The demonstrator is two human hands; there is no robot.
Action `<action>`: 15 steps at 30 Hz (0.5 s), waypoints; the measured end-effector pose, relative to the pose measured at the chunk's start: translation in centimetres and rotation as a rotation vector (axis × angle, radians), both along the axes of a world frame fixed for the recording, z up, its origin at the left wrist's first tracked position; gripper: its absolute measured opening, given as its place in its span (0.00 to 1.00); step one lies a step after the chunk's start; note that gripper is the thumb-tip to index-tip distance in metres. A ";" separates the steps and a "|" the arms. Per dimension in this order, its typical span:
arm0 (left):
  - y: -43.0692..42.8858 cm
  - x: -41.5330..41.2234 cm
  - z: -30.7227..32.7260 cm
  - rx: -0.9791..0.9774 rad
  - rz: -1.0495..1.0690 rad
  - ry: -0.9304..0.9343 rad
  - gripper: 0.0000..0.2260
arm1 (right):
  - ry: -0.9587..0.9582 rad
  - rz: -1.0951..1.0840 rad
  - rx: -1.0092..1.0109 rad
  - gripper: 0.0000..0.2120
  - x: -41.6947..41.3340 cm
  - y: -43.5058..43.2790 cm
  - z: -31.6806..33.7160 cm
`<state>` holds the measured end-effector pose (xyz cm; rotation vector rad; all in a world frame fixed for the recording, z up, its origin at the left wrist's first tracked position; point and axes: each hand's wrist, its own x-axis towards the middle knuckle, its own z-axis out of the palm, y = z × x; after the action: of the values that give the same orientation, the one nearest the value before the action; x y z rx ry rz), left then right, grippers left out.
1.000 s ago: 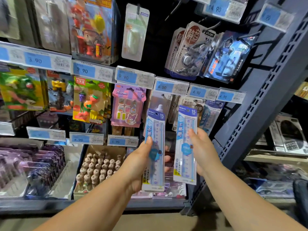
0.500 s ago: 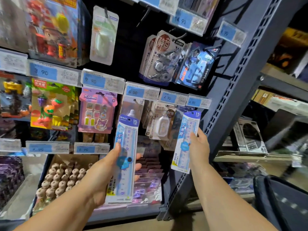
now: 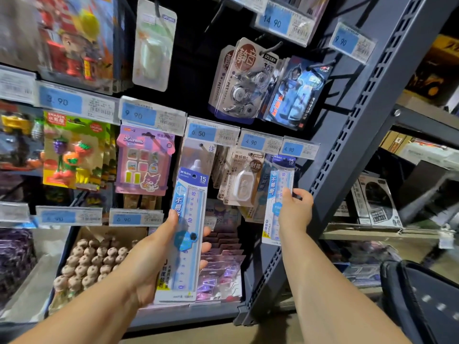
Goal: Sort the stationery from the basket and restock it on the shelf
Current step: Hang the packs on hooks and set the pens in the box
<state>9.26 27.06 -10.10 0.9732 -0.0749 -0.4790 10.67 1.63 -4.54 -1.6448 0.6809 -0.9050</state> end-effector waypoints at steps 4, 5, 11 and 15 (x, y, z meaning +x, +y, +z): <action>0.9 -1.6 0.7 0.008 -0.046 -0.041 0.22 | 0.048 -0.036 0.011 0.11 0.5 0.2 -0.2; 1.3 -2.1 0.3 0.016 -0.062 -0.040 0.23 | 0.066 -0.044 -0.001 0.12 0.6 0.3 -0.2; 1.4 -2.4 1.0 0.013 -0.057 -0.015 0.26 | 0.140 -0.077 -0.002 0.10 1.8 1.0 -0.8; 1.6 -2.8 1.5 0.016 -0.032 0.001 0.23 | 0.238 -0.114 -0.124 0.01 1.4 2.3 -0.8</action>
<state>6.45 28.70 -8.65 0.9887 -0.0858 -0.5104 12.12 3.95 -5.34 -1.8591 0.9040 -0.8535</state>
